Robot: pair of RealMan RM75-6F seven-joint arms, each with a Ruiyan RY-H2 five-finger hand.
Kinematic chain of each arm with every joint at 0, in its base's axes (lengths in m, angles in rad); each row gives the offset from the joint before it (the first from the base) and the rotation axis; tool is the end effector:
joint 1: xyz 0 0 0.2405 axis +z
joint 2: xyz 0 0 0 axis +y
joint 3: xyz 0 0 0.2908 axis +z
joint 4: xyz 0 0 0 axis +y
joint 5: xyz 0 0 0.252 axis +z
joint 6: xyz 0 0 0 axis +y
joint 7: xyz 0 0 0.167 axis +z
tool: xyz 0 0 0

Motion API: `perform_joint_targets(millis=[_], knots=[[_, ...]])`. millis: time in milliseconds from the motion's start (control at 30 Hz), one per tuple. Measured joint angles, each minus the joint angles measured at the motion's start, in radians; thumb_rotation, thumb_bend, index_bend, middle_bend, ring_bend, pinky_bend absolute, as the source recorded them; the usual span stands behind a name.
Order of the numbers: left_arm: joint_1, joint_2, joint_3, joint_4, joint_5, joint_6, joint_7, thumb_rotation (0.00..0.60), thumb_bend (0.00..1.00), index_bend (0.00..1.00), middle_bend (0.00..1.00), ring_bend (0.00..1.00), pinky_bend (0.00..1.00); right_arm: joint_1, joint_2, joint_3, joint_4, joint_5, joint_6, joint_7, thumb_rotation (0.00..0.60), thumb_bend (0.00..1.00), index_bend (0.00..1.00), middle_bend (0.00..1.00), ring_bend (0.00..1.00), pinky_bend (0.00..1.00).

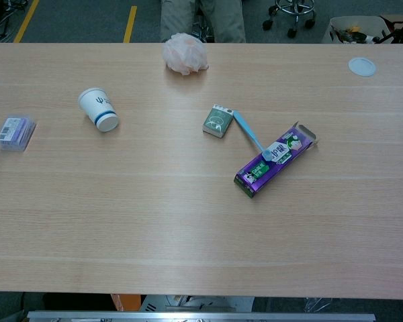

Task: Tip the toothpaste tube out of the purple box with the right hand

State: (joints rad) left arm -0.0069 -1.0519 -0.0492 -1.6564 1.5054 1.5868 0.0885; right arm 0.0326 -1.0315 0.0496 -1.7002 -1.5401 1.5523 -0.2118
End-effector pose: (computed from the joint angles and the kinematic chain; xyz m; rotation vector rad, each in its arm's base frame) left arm -0.3617 0.1812 0.1704 -1.3260 -0.7883 -0.8269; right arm -0.3454 -0.1906 0.1653 1.4167 -0.7087 0.7690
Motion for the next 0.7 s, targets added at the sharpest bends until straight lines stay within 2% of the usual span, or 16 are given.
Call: perform_joint_targets(millis=[400,700], knots=[[0.013,0.006,0.005,-0.003,0.003,0.014,-0.006,0.6,0.33,0.23,0.2,0.18,0.19,0.032,0.02,-0.006,-0.021,-0.03,-0.05,0.004,0.6,0.08,0.23,0.29,0.22,0.29],[0.012,0.006,0.006,-0.012,0.003,0.011,0.003,0.6,0.33,0.23,0.2,0.18,0.19,0.139,0.048,-0.01,-0.073,-0.067,-0.226,-0.022,0.6,0.08,0.23,0.31,0.22,0.29]])
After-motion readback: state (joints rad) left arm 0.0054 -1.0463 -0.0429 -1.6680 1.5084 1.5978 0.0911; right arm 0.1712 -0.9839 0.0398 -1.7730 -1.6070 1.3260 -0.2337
